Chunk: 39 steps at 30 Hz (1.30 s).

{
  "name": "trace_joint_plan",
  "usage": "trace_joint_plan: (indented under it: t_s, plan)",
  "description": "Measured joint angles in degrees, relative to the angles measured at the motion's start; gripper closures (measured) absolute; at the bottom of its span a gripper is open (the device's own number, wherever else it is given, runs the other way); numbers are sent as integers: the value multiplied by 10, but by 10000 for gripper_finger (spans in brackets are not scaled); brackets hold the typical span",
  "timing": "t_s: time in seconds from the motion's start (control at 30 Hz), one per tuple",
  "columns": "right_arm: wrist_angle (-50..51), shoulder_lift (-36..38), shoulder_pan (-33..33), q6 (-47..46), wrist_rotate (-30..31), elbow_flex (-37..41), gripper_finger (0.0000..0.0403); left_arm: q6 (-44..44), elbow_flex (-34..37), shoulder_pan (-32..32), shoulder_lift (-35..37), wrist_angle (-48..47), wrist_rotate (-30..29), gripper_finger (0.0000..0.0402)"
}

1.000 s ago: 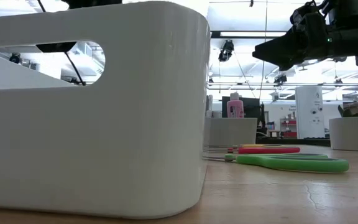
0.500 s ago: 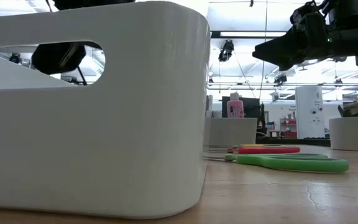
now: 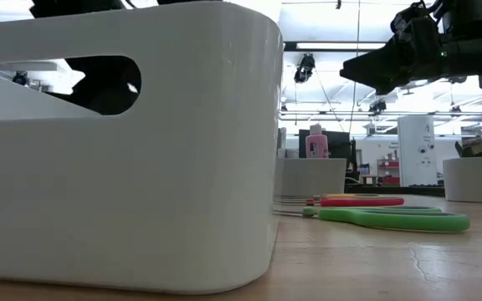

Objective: Pick & Place Paint Supplies
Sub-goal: Put the silver eyeshadow brush into the white bin, then put the red scissor into the transparent bin

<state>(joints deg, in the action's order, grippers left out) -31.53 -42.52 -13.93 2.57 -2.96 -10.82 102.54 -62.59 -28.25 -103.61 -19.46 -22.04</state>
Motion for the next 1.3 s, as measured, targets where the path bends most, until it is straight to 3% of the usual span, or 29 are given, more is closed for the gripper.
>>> trace_joint_plan:
  t_s: [0.33,0.5,0.6,0.8,0.9,1.0,1.13,1.2,1.3]
  plan:
    - [0,0,0,0,0,0,209,-20,-2,2,4,-2,3,247]
    - [0,0,0,0,0,0,209,-23,-28,2,42,-37,-3,232]
    - [0,0,0,0,0,0,209,-63,-37,2,70,-51,-38,231]
    - [0,0,0,0,0,0,209,-239,-38,14,139,-68,-160,231]
    - [0,0,0,0,0,0,209,-391,-38,30,148,-71,-209,231]
    - [0,0,0,0,0,0,209,-525,-38,54,148,-63,-210,231]
    - [0,0,0,0,0,0,209,-585,-37,91,148,-62,-211,231]
    - [0,0,0,0,0,0,209,-664,-36,117,148,-45,-209,231]
    - [0,0,0,0,0,0,209,-803,-36,165,148,10,-167,231]
